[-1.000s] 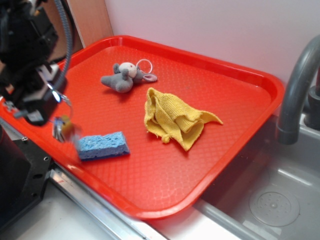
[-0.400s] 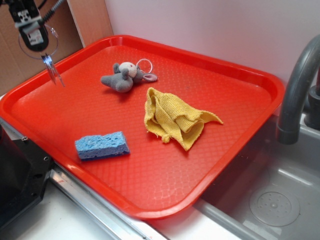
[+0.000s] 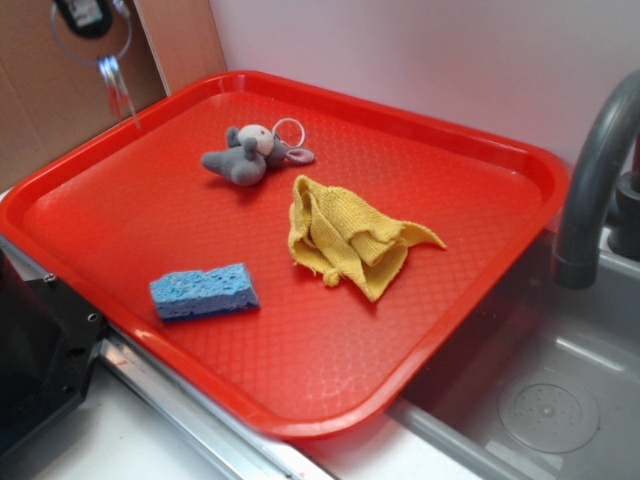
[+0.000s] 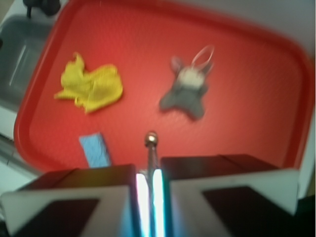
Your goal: Grab the silver keys.
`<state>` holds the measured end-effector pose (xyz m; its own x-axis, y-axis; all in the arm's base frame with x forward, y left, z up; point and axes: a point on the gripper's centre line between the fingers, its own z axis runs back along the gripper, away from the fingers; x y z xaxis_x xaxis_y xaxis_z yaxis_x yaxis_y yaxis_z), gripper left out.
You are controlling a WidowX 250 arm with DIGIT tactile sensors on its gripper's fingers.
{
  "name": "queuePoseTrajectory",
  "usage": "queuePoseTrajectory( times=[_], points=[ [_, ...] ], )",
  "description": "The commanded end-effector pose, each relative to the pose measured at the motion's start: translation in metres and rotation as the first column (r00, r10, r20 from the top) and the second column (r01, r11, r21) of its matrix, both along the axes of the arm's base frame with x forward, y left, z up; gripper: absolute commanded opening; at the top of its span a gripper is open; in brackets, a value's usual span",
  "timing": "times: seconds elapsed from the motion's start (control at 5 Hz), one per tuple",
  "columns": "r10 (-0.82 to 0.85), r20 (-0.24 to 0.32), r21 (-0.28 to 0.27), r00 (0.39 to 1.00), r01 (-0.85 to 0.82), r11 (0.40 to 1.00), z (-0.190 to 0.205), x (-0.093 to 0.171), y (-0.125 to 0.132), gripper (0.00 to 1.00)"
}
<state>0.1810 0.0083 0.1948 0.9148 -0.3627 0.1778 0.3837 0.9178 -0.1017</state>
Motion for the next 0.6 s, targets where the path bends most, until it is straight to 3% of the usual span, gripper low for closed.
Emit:
queuePoseTrajectory(
  times=[0.0,0.4],
  points=[
    [-0.015,0.033,0.062,0.999,0.013,0.998,0.0287,0.0027,-0.0276,0.00],
    [0.019,-0.005,0.027,1.000,-0.019,0.999,0.0188,0.0003,-0.0269,0.00]
  ],
)
